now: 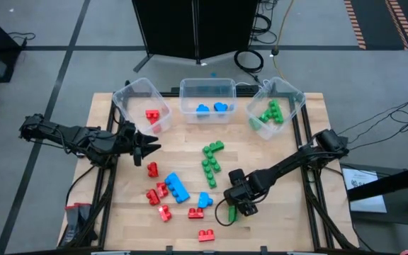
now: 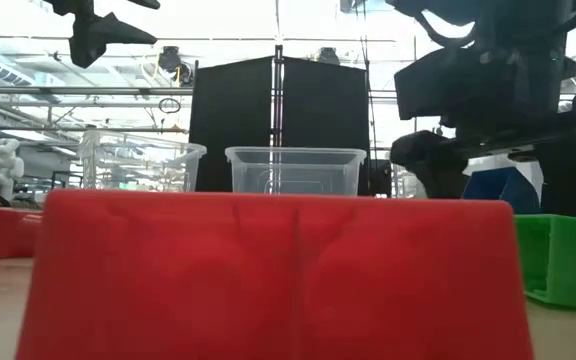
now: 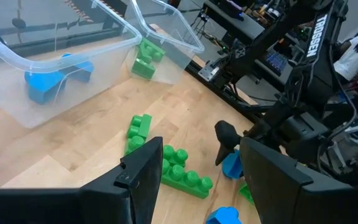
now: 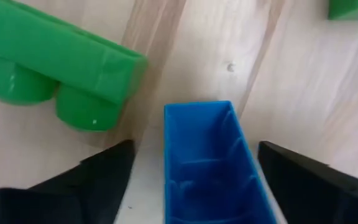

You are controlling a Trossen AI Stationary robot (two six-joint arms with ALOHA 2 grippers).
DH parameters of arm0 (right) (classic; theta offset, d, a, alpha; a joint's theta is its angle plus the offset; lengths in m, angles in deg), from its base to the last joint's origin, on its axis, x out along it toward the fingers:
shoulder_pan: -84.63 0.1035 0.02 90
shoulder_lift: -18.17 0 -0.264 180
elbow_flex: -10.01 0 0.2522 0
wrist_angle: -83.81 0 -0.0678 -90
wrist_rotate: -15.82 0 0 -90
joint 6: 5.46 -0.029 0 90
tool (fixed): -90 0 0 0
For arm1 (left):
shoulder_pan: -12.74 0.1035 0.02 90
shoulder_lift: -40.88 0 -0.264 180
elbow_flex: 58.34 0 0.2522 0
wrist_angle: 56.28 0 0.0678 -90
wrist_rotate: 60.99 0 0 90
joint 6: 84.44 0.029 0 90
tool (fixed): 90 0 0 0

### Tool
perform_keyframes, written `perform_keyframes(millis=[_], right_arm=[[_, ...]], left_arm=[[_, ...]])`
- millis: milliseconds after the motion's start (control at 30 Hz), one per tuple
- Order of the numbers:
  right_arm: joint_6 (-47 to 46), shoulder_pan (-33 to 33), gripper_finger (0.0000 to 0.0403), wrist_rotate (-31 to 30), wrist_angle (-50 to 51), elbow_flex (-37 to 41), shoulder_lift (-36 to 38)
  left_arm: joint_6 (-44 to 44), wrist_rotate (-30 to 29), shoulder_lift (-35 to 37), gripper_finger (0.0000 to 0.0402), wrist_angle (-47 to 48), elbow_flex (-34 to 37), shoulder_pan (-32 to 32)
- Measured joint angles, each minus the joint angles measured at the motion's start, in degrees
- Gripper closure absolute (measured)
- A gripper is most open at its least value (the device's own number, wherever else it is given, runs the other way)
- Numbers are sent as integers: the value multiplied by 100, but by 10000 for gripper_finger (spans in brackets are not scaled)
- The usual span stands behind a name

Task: Sort blocks
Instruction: Put the blue game piece into the middle transparent bin

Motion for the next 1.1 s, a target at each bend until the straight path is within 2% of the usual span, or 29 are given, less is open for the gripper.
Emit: perform_keyframes(millis=[100,267,633,867,1100], right_arm=[[-178,-7,133,38,87,0,-2],[-284,-7,290,47,174,-6,-2],[-692,-263,288,-181,296,31,265],[-703,-967,288,-160,185,17,1075],[-712,-1895,288,-867,-410,15,1872]], left_arm=[[2,0,-2,192,0,0,0],[46,0,-1,192,0,0,0],[42,0,0,192,0,1,-1],[50,0,0,192,2,0,-1],[197,0,-1,192,4,0,-1]])
